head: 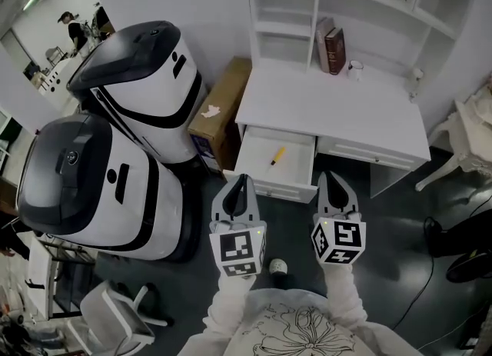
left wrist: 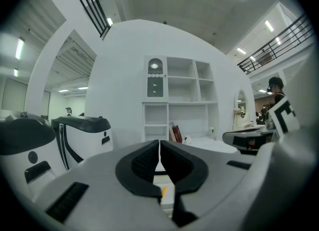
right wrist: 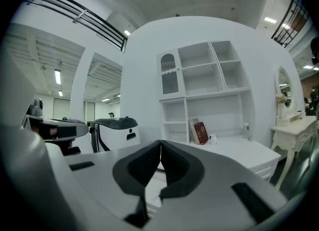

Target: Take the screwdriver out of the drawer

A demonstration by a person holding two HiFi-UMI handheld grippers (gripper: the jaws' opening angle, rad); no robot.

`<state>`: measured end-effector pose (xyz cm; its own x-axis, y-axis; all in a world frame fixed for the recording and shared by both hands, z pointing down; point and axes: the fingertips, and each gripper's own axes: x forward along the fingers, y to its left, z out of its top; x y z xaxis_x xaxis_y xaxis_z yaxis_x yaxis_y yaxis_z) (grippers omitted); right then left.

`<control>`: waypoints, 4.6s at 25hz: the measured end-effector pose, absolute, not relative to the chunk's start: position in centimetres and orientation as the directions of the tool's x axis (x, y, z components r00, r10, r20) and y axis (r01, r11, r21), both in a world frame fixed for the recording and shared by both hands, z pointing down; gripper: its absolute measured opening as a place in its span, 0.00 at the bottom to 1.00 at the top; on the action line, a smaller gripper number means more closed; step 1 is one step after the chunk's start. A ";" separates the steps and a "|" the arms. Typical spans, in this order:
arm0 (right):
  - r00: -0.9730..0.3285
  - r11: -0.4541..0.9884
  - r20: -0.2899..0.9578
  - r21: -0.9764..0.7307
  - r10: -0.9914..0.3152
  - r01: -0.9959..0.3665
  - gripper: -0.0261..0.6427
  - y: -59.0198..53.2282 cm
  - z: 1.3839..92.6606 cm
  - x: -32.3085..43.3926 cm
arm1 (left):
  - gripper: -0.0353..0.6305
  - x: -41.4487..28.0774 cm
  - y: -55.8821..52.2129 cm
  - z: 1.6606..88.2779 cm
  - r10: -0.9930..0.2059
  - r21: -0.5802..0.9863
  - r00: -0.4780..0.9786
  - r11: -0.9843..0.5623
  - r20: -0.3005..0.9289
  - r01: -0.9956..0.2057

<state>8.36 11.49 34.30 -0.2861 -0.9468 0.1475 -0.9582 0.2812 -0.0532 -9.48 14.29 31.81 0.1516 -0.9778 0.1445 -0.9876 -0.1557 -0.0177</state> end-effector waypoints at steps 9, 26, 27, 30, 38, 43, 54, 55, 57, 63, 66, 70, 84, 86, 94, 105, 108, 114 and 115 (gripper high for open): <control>-0.282 0.272 0.181 -0.075 -0.942 -0.959 0.04 7.1 35.6 9.3 | 0.07 -8.9 10.0 33.1 -0.971 -0.003 0.152 -0.155 0.184 -0.988; -0.214 0.204 0.217 -0.071 -0.952 -0.976 0.04 -5.2 37.6 10.3 | 0.07 -7.7 -3.7 35.3 -0.946 0.008 0.233 -0.237 0.227 -0.971; -0.208 0.197 0.221 -0.073 -0.953 -0.978 0.04 -6.0 37.6 10.3 | 0.07 -7.8 -4.7 35.4 -0.943 0.009 0.240 -0.244 0.231 -0.970; -0.187 0.174 0.234 -0.077 -0.954 -0.982 0.04 -8.2 37.9 10.4 | 0.07 -7.8 -7.4 35.5 -0.934 0.011 0.264 -0.269 0.241 -0.963; -0.124 0.105 0.265 -0.084 -0.956 -0.991 0.04 -13.4 39.2 10.3 | 0.07 -7.6 -13.4 38.1 -0.893 0.052 0.346 -0.346 0.287 -0.937; -0.092 0.069 0.297 -0.086 -0.950 -0.994 0.04 -15.6 40.8 10.2 | 0.07 -7.5 -15.8 40.2 -0.859 0.054 0.387 -0.393 0.335 -0.918; -0.063 0.032 0.391 -0.085 -0.918 -0.996 0.04 -17.5 45.8 10.4 | 0.07 -7.2 -17.9 46.8 -0.767 0.099 0.435 -0.444 0.472 -0.890; -0.062 0.030 0.399 -0.084 -0.915 -0.996 0.04 -17.6 46.2 10.4 | 0.07 -7.1 -17.9 47.5 -0.756 0.105 0.439 -0.448 0.485 -0.888; -0.059 0.026 0.416 -0.084 -0.907 -0.996 0.04 -17.7 47.1 10.6 | 0.07 -6.8 -18.0 48.8 -0.733 0.118 0.447 -0.455 0.512 -0.882; -0.073 0.038 0.451 -0.087 -0.890 -0.996 0.04 -18.8 49.2 11.5 | 0.07 -4.6 -17.9 53.6 -0.638 0.173 0.486 -0.489 0.597 -0.855; -0.072 0.036 0.473 -0.085 -0.878 -0.996 0.04 -19.2 50.6 12.2 | 0.07 -3.7 -17.8 56.2 -0.596 0.206 0.494 -0.486 0.633 -0.849; -0.072 0.032 0.503 -0.088 -0.861 -0.996 0.04 -19.7 52.5 13.2 | 0.14 -2.4 -17.7 59.8 -0.516 0.211 0.486 -0.502 0.705 -0.839; -0.061 0.002 0.577 -0.102 -0.815 -0.995 0.04 -20.4 58.4 15.3 | 0.28 -0.8 -18.7 72.2 -0.318 0.236 0.434 -0.507 0.843 -0.829; -0.063 0.001 0.584 -0.106 -0.809 -0.994 0.04 -20.3 59.1 15.3 | 0.29 -0.7 -18.5 74.0 -0.286 0.242 0.427 -0.509 0.858 -0.826; -0.057 -0.012 0.609 -0.109 -0.791 -0.994 0.04 -19.5 60.8 15.3 | 0.32 -0.6 -18.5 80.3 -0.198 0.258 0.391 -0.484 0.899 -0.836; -0.041 -0.038 0.640 -0.109 -0.767 -0.993 0.04 -18.4 62.8 16.1 | 0.31 -1.1 -18.9 86.1 -0.122 0.193 0.287 -0.493 0.950 -0.849; -0.041 -0.040 0.647 -0.109 -0.762 -0.993 0.04 -18.2 63.3 16.2 | 0.29 -1.3 -18.8 86.9 -0.111 0.178 0.265 -0.495 0.958 -0.851; -0.037 -0.042 0.652 -0.106 -0.757 -0.993 0.04 -18.1 63.6 16.4 | 0.16 -1.8 -19.3 87.4 -0.134 0.110 0.205 -0.507 0.970 -0.855; -0.037 -0.043 0.653 -0.105 -0.756 -0.994 0.04 -18.1 63.6 16.4 | 0.16 -1.9 -19.3 87.4 -0.134 0.106 0.201 -0.509 0.970 -0.854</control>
